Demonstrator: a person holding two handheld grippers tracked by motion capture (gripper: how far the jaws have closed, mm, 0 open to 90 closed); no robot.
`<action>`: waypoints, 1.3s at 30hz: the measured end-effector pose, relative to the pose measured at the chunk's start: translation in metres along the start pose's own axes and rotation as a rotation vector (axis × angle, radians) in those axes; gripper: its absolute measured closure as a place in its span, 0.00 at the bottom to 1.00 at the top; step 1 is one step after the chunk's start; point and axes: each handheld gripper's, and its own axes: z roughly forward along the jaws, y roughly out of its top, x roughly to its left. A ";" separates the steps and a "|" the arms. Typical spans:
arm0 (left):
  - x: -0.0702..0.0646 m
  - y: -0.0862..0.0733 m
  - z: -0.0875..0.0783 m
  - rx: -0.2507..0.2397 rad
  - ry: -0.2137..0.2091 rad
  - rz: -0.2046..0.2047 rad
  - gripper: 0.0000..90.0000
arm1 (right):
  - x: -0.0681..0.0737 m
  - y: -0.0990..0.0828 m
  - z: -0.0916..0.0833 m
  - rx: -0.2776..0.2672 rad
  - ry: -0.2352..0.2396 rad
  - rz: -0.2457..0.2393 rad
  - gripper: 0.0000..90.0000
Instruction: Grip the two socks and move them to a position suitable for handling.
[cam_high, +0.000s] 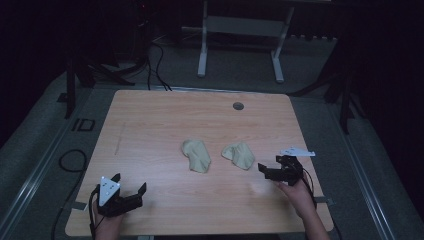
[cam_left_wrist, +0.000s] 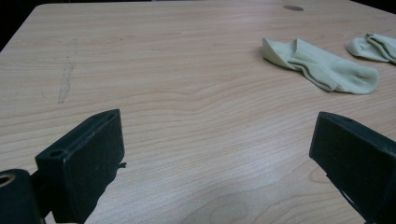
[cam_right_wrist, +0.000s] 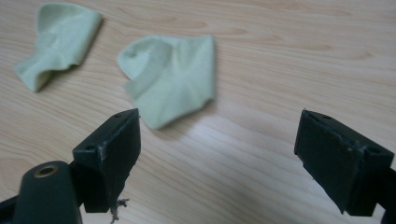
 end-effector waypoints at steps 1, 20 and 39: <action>0.000 0.000 0.000 0.000 0.001 0.002 0.03 | 0.000 0.000 0.000 0.000 0.000 0.000 0.16; 0.000 0.001 0.000 -0.004 -0.006 0.020 0.03 | 0.025 0.042 0.048 0.065 0.017 -0.018 0.24; 0.001 0.001 0.000 0.002 -0.011 0.019 0.03 | 0.044 0.047 0.111 0.127 -0.047 -0.054 0.28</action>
